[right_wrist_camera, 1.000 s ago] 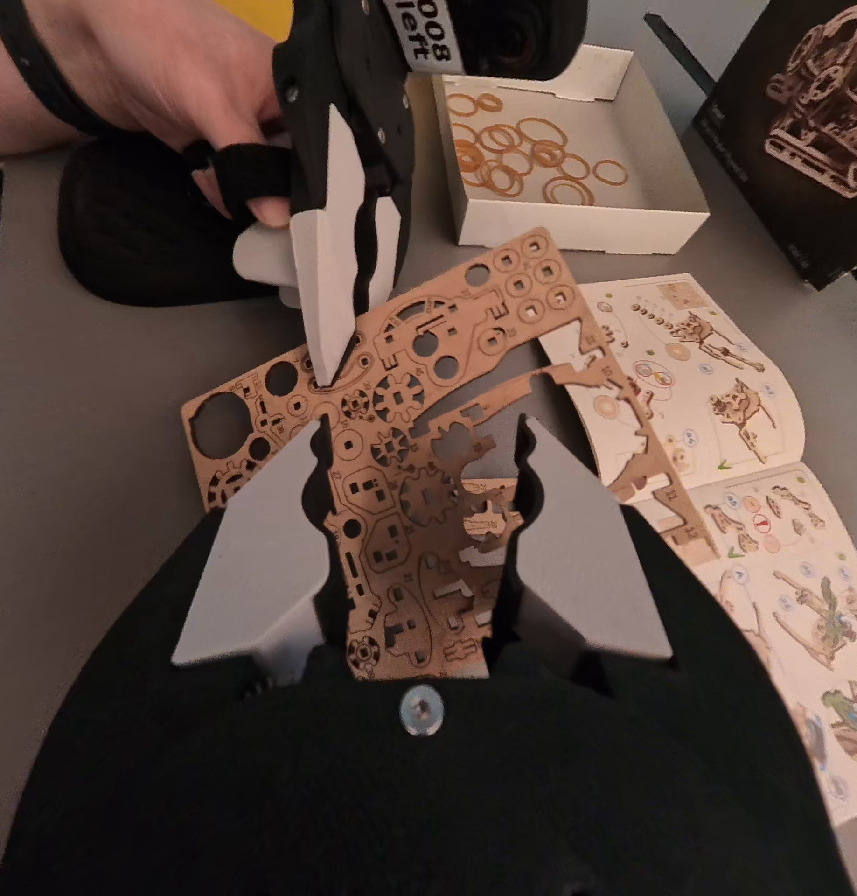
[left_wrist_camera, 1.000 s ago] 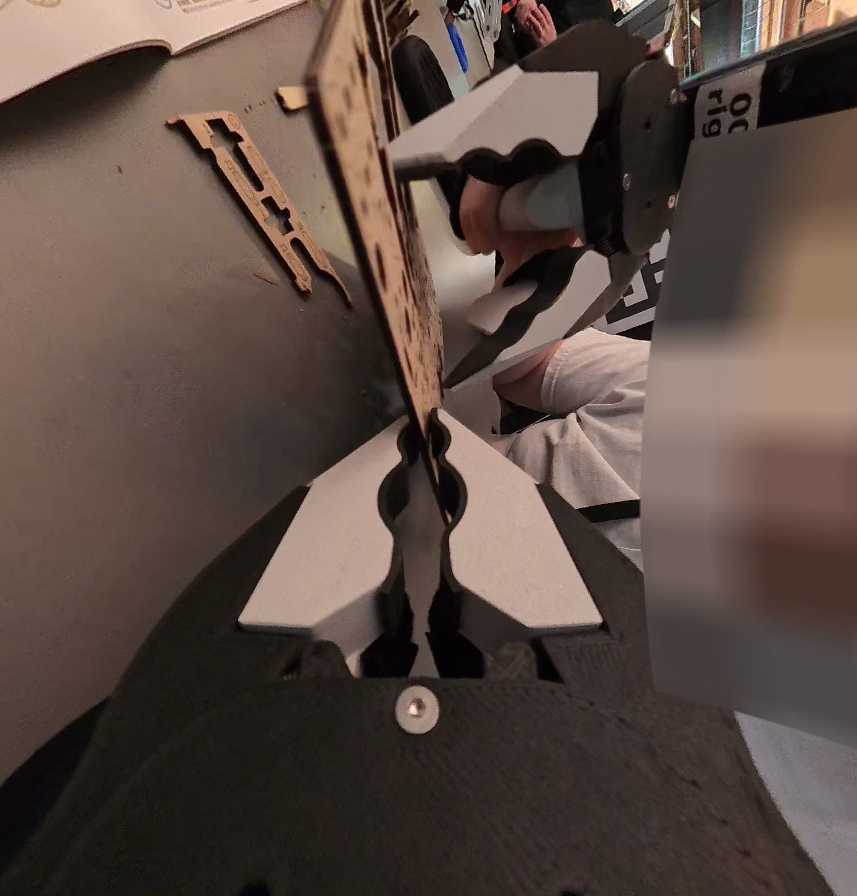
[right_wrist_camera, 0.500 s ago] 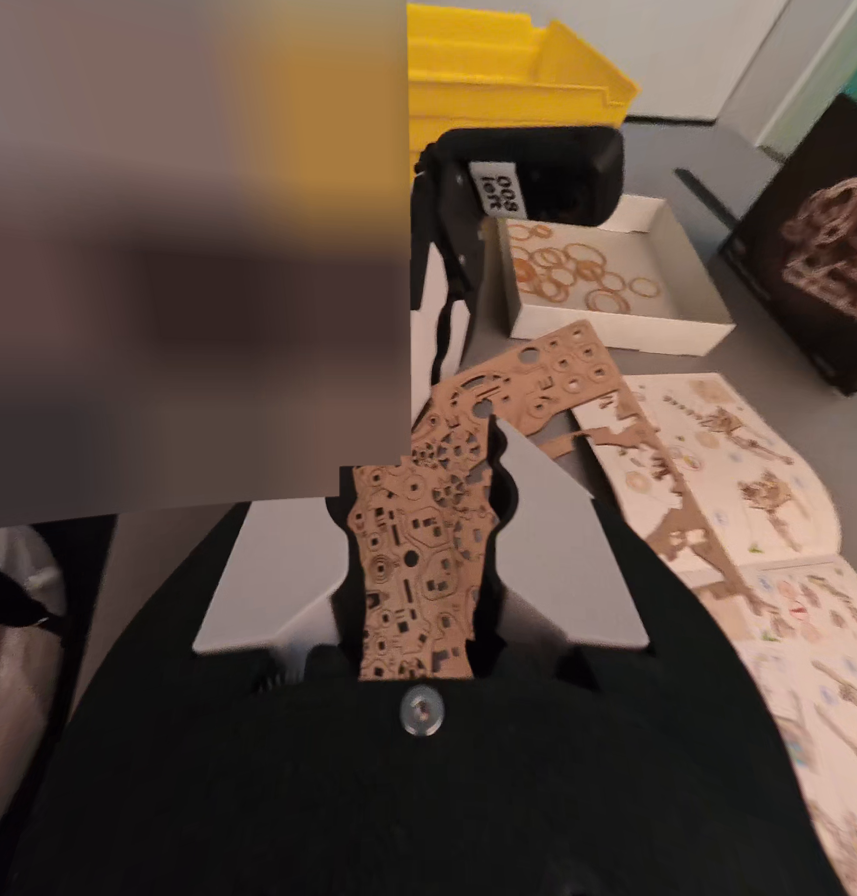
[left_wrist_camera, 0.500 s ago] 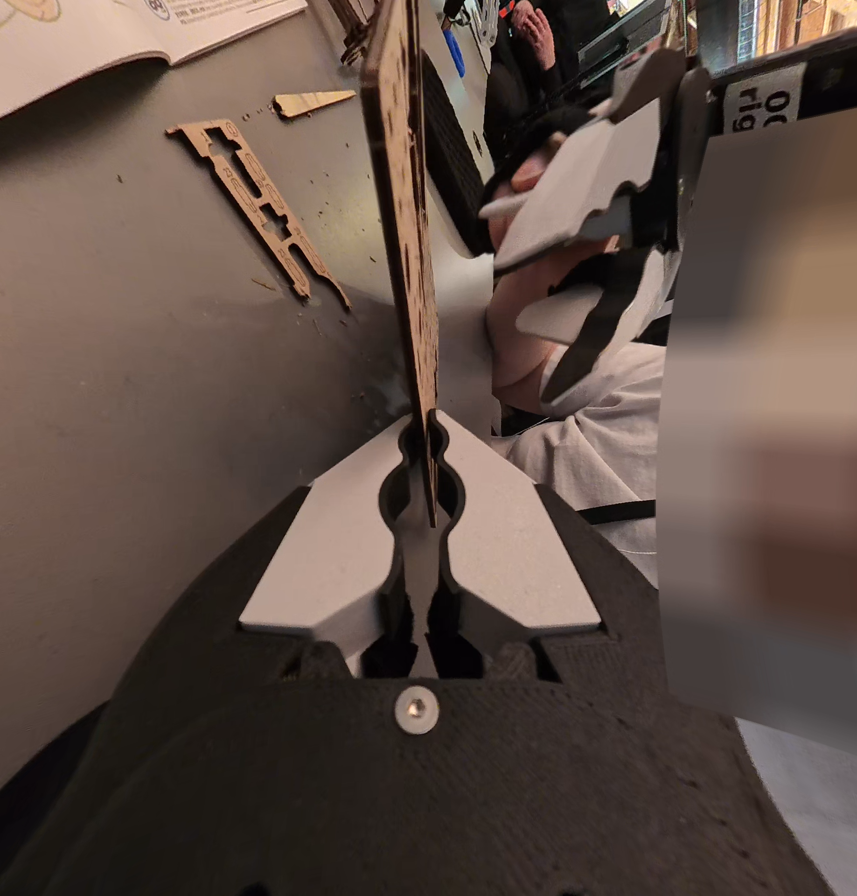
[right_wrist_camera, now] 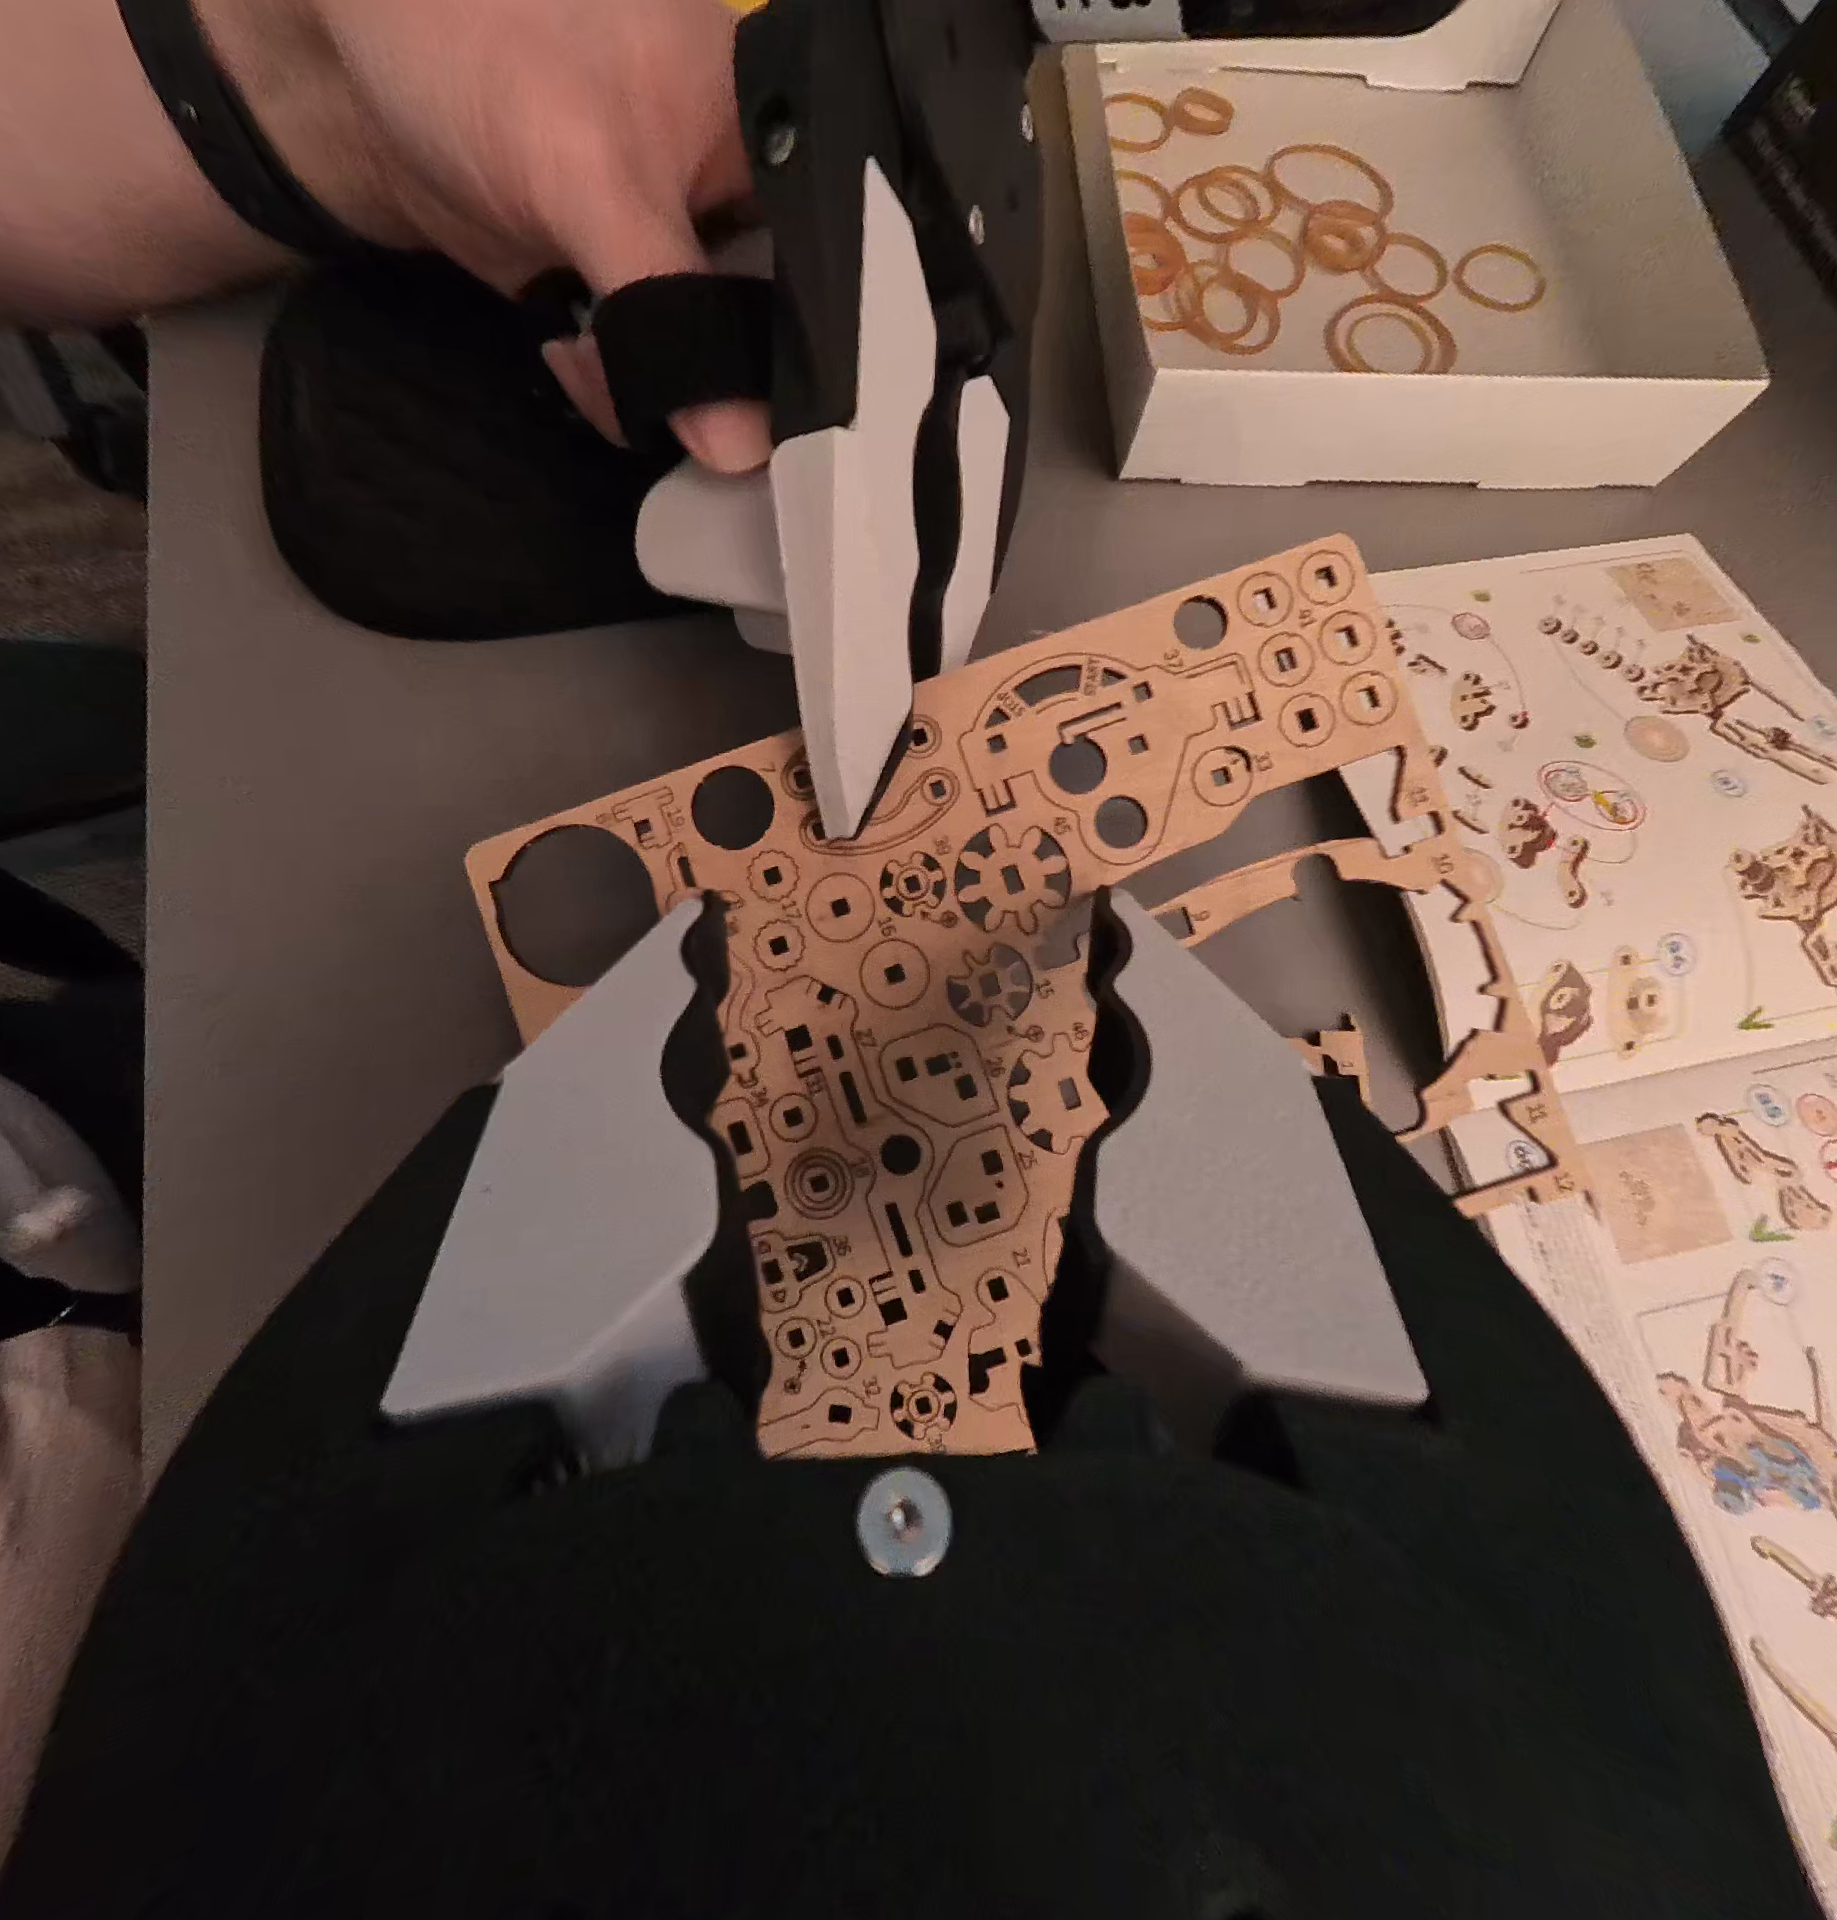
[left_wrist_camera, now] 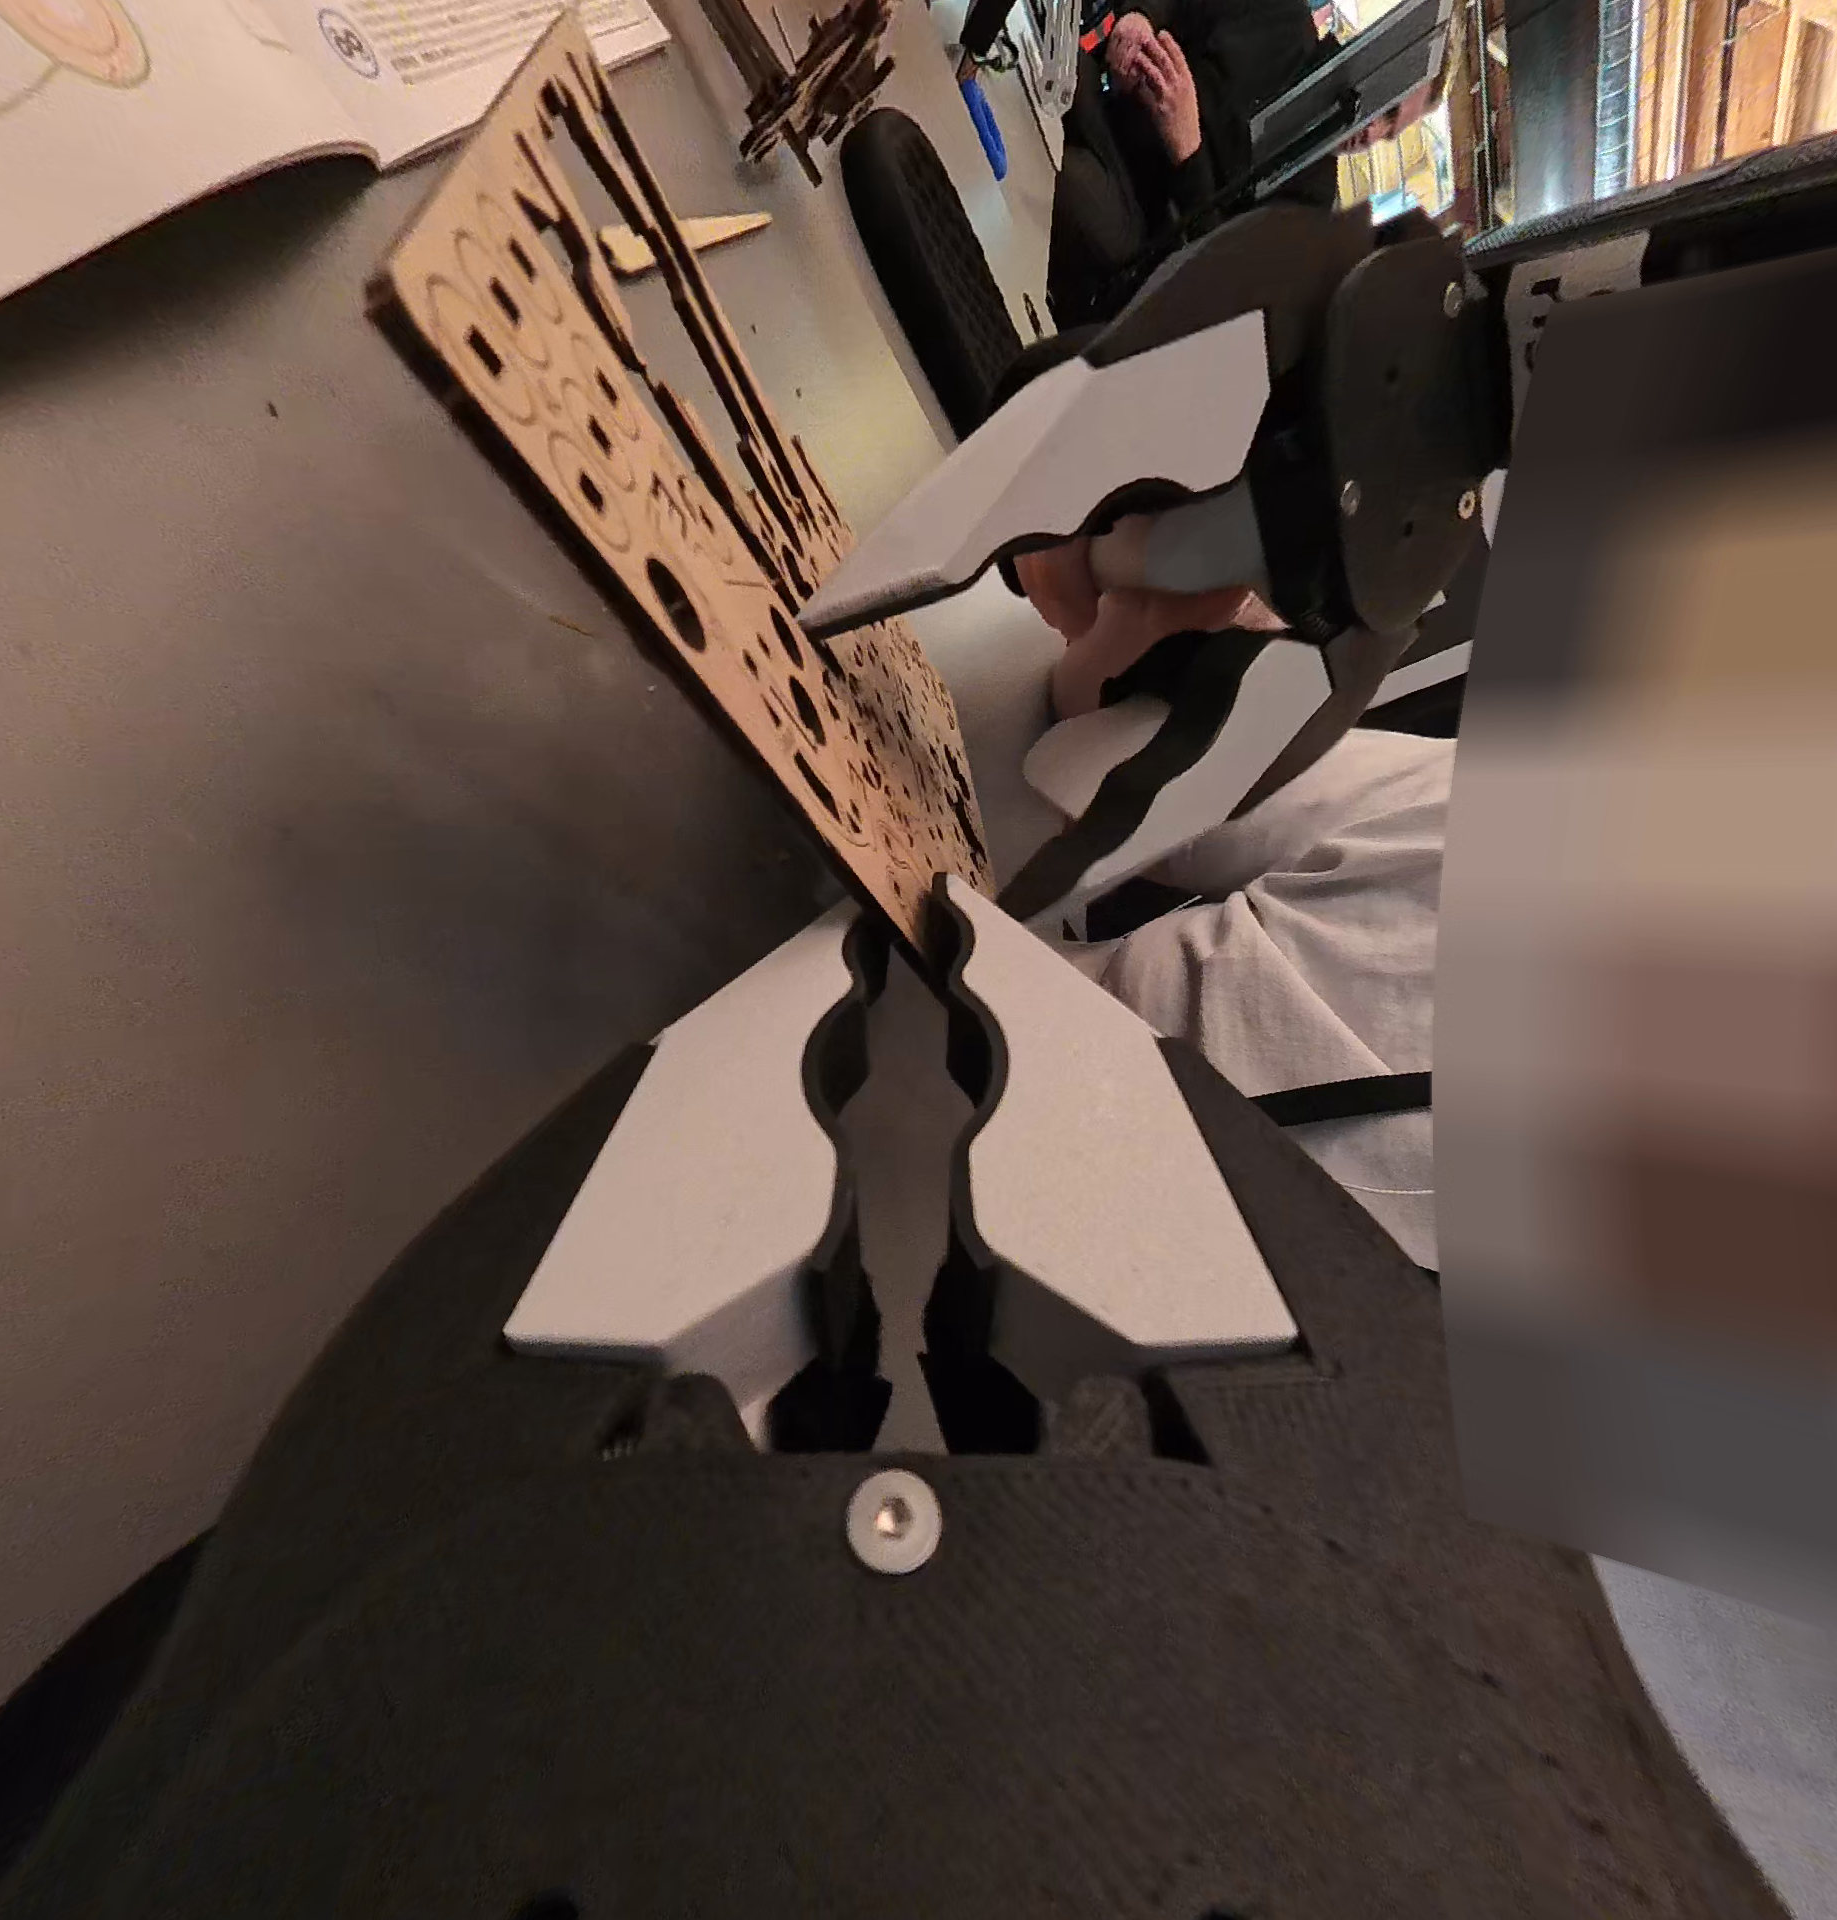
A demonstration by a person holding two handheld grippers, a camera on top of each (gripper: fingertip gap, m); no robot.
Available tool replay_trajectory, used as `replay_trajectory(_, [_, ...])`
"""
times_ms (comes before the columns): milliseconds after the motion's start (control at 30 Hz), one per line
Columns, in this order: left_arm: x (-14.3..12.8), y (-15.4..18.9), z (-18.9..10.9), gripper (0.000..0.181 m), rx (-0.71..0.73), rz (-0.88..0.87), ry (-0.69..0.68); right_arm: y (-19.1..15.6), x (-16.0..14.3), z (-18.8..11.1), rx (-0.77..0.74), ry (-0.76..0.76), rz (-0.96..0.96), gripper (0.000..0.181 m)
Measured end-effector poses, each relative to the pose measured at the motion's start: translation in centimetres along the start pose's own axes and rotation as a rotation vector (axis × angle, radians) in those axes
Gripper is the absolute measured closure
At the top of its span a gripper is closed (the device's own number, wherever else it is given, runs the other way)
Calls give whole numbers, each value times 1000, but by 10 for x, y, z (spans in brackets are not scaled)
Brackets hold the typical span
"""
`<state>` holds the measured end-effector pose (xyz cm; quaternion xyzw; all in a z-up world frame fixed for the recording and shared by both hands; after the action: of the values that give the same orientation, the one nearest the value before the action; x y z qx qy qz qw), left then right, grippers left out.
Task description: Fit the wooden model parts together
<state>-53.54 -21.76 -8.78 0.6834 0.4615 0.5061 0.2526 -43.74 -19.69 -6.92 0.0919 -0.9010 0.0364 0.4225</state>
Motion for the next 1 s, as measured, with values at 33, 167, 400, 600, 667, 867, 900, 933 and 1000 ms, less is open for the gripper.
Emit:
replay_trajectory(33, [0, 1, 0, 176, -1, 3, -1, 2, 1, -1, -7, 10, 6, 118])
replay_trajectory(167, [-2, 0, 1, 176, 12, 7, -11, 7, -1, -5, 21, 52, 46, 128])
replay_trajectory(400, [-3, -1, 2, 177, 21, -1, -23, 8, -2, -4, -41, 19, -30, 140])
replay_trajectory(600, [-5, -4, 3, 178, 45, -5, -34, -10, 7, -19, 31, 91, -188, 178])
replay_trajectory(667, [-5, -4, 3, 178, 43, -11, -33, -15, 4, -12, -8, 30, -272, 181])
replay_trajectory(867, [-5, -6, 4, 178, 53, -20, -34, -22, -5, 8, -40, -65, -360, 181])
replay_trajectory(900, [-5, -6, 4, 178, 49, -26, -37, -22, -5, 8, -40, -67, -355, 181])
replay_trajectory(933, [-5, -6, 4, 178, 39, -33, -36, -22, -6, 9, -39, -68, -351, 181])
replay_trajectory(1000, [-5, -6, 4, 176, 20, -44, -28, -21, -5, 8, -43, -62, -342, 181])
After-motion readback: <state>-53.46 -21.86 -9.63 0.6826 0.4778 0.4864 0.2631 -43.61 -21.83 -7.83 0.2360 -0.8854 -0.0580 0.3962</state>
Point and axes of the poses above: each gripper's, where its closed fingertips meet, z out along the fingers, x out of its top, y = z × x across the jaws, the point moved 6 cm from there along -z, back along the fingers, and after that the axes turned 4 degrees about x, right-handed, at the moved point
